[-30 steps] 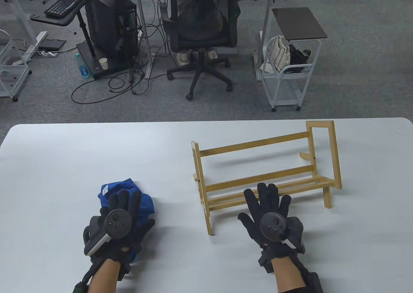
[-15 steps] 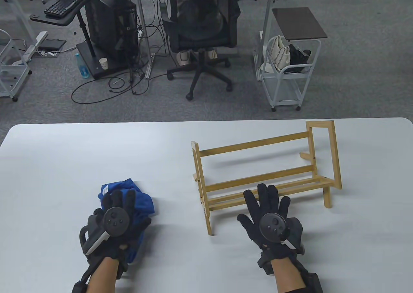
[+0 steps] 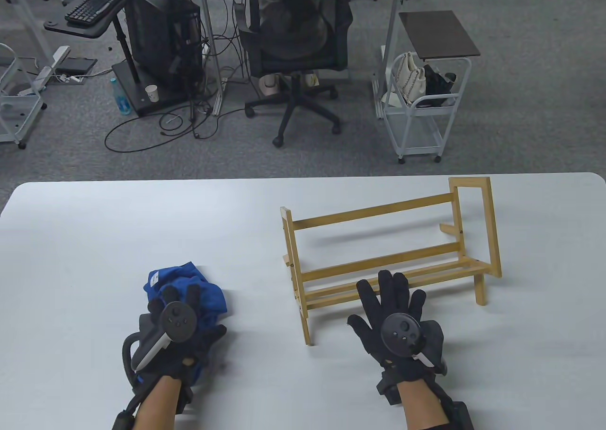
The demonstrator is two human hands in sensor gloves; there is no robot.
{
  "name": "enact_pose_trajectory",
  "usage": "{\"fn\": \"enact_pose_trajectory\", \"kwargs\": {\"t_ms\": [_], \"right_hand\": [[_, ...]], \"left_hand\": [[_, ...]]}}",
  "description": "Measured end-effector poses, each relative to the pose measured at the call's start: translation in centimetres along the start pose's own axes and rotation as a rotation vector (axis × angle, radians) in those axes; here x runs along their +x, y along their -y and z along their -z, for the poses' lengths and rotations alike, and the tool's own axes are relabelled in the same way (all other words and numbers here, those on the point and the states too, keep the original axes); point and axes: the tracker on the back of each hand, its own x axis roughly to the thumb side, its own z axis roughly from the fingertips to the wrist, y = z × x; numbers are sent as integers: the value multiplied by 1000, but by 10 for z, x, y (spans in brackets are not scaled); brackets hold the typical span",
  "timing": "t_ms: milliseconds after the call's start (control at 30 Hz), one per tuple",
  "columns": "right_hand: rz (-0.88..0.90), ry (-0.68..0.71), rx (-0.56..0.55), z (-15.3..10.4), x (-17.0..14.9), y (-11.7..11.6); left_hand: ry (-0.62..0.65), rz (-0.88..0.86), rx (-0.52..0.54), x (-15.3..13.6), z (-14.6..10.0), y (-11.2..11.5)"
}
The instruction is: Hang t-shirt on book rack
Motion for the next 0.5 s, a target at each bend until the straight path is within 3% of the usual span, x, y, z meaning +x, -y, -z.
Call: {"fn": "enact_pose_trajectory", "kwargs": {"t_ms": [500], "right_hand": [[12, -3, -1, 0, -1, -1]], "left_hand": [[-99, 37, -34, -8, 8, 7]]}}
